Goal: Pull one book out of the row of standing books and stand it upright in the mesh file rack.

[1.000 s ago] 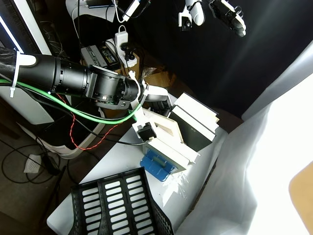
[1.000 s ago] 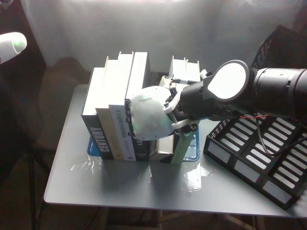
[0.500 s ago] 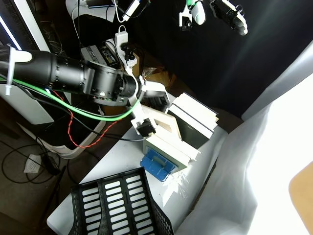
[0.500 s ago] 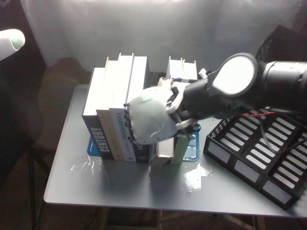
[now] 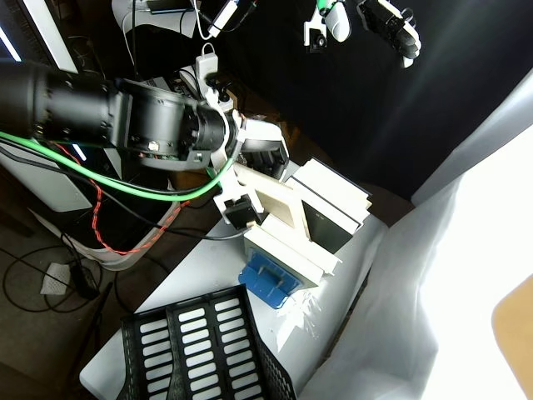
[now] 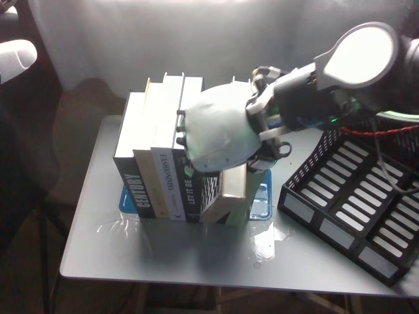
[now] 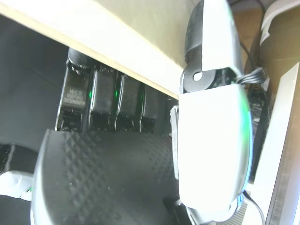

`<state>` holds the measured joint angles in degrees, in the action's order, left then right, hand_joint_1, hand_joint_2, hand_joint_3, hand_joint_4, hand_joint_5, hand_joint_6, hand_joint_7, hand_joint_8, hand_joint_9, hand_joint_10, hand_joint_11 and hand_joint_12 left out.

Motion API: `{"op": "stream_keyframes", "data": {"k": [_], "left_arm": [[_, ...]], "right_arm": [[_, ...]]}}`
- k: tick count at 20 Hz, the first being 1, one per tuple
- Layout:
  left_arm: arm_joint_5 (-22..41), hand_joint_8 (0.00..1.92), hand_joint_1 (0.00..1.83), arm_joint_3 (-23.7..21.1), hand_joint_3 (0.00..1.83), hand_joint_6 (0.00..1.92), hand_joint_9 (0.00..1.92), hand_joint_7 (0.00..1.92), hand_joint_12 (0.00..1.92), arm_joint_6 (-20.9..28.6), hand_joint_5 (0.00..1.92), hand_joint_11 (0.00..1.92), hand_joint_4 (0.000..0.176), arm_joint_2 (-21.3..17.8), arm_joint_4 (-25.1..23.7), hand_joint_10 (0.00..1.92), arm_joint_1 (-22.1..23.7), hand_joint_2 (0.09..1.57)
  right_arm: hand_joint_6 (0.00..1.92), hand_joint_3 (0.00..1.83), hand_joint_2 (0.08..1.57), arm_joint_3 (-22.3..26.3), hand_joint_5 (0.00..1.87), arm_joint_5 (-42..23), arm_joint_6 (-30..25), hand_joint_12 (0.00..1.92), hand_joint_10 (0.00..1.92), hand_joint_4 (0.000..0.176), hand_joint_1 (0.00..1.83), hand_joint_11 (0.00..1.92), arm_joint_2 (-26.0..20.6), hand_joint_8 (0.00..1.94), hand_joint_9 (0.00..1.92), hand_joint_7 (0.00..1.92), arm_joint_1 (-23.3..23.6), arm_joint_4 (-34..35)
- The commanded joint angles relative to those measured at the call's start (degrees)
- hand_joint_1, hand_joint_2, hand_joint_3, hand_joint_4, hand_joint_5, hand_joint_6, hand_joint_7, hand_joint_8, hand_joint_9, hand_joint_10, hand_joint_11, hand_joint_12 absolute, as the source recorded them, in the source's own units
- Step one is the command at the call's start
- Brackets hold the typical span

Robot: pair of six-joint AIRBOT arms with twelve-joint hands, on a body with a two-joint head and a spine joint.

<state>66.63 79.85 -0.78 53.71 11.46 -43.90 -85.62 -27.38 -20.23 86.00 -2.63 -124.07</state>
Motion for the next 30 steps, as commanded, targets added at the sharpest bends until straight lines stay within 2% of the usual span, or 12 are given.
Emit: {"op": "stream_keyframes", "data": {"k": [1, 2, 4, 7, 12, 15, 17, 20, 22, 24, 27, 30], "left_arm": [[6.7, 0.00, 0.39, 0.4, 0.00, 0.00, 0.00, 0.00, 0.00, 0.3, 0.02, 0.00, 0.027, -0.3, 2.1, 0.00, 0.6, 1.39], [6.6, 0.00, 0.40, 0.4, 0.00, 0.01, 0.00, 0.00, 0.00, 0.3, 0.03, 0.00, 0.019, -0.3, 2.1, 0.00, 0.7, 1.39], [6.7, 0.00, 0.41, 0.3, 0.00, 0.01, 0.00, 0.00, 0.00, 0.3, 0.04, 0.00, 0.025, -0.3, 2.1, 0.00, 0.7, 1.39], [6.6, 0.00, 0.40, 0.2, 0.00, 0.01, 0.00, 0.00, 0.00, 0.3, 0.05, 0.00, 0.012, 0.0, 2.1, 0.00, 0.9, 1.39], [6.1, 0.00, 0.45, 0.4, 0.00, 0.00, 0.00, 0.00, 0.00, 0.3, 0.05, 0.00, 0.024, 0.6, 1.5, 0.00, 1.5, 1.37], [6.0, 0.00, 0.43, 0.5, 0.00, 0.00, 0.00, 0.00, 0.00, 0.3, 0.05, 0.00, 0.027, 0.9, 1.5, 0.00, 1.7, 1.38], [5.9, 0.00, 0.45, 0.6, 0.00, 0.00, 0.00, 0.00, 0.00, 0.3, 0.04, 0.00, 0.025, 1.2, 1.3, 0.00, 1.9, 1.38], [5.7, 0.00, 0.46, 0.8, 0.00, 0.00, 0.00, 0.00, 0.00, 0.3, 0.04, 0.00, 0.036, 1.4, 0.9, 0.00, 2.4, 1.38], [5.3, 0.00, 0.47, 0.9, 0.00, 0.00, 0.00, 0.00, 0.00, 0.3, 0.04, 0.00, 0.031, 1.7, 0.3, 0.00, 3.0, 1.38], [4.9, 0.00, 0.39, 1.2, 0.00, 0.00, 0.00, 0.00, 0.00, 0.3, 0.04, 0.00, 0.017, 2.2, -0.1, 0.00, 3.4, 1.39], [4.7, 0.00, 0.41, 1.4, 0.00, 0.00, 0.00, 0.00, 0.00, 0.3, 0.04, 0.00, 0.020, 2.4, -0.4, 0.00, 3.9, 1.37], [4.5, 0.00, 0.43, 1.4, 0.00, 0.00, 0.00, 0.00, 0.00, 0.3, 0.04, 0.00, 0.027, 2.7, -0.7, 0.00, 4.5, 1.37]], "right_arm": [[1.20, 0.00, 1.15, -0.1, 0.81, 1.8, 0.0, 1.77, 1.38, 0.000, 1.37, 0.62, -1.7, 0.96, 0.86, 0.95, 0.6, 0.2], [1.24, 0.00, 1.15, 0.6, 0.80, 1.7, 0.0, 1.74, 1.37, 0.000, 1.36, 0.60, -2.4, 0.96, 0.85, 0.94, 1.1, 0.6], [1.29, 0.00, 1.17, 2.0, 0.77, 1.5, -0.2, 1.74, 1.39, 0.000, 1.36, 0.63, -4.2, 1.01, 0.85, 0.90, 2.5, 1.0], [1.26, 0.00, 1.17, 3.1, 0.78, 0.7, -1.7, 1.79, 1.40, 0.000, 1.36, 0.65, -6.3, 1.02, 0.86, 0.89, 4.5, 1.0], [1.34, 0.00, 1.22, 3.9, 0.71, -1.1, -5.3, 1.88, 1.55, 0.000, 1.34, 0.44, -8.0, 1.21, 0.74, 0.81, 7.5, -1.1], [1.14, 0.00, 1.19, 4.0, 0.77, -1.7, -7.0, 1.87, 1.51, 0.000, 1.35, 0.69, -8.7, 1.20, 0.84, 0.86, 9.2, -2.1], [1.15, 0.00, 1.18, 4.0, 0.80, -1.8, -8.5, 1.84, 1.50, 0.000, 1.36, 0.74, -9.4, 1.19, 0.83, 0.84, 10.6, -3.2], [1.18, 0.00, 1.17, 3.9, 0.79, -1.9, -10.8, 1.79, 1.45, 0.000, 1.36, 0.74, -10.5, 1.15, 0.86, 0.85, 12.9, -4.4], [1.28, 0.01, 1.21, 3.9, 0.71, -2.7, -13.4, 1.81, 1.52, 0.000, 1.35, 0.77, -11.2, 1.30, 0.81, 0.77, 14.9, -6.1], [1.30, 0.00, 1.22, 3.9, 0.71, -3.6, -15.6, 1.76, 1.53, 0.000, 1.35, 0.64, -11.9, 1.30, 0.77, 0.79, 16.6, -7.7], [1.21, 0.00, 1.18, 4.4, 0.76, -4.2, -17.4, 1.70, 1.42, 0.000, 1.36, 0.71, -12.8, 1.21, 0.84, 0.84, 18.6, -9.7], [1.28, 0.00, 1.20, 5.7, 0.71, -4.6, -19.5, 1.75, 1.48, 0.000, 1.35, 0.66, -14.3, 1.26, 0.80, 0.81, 20.7, -12.4]]}}
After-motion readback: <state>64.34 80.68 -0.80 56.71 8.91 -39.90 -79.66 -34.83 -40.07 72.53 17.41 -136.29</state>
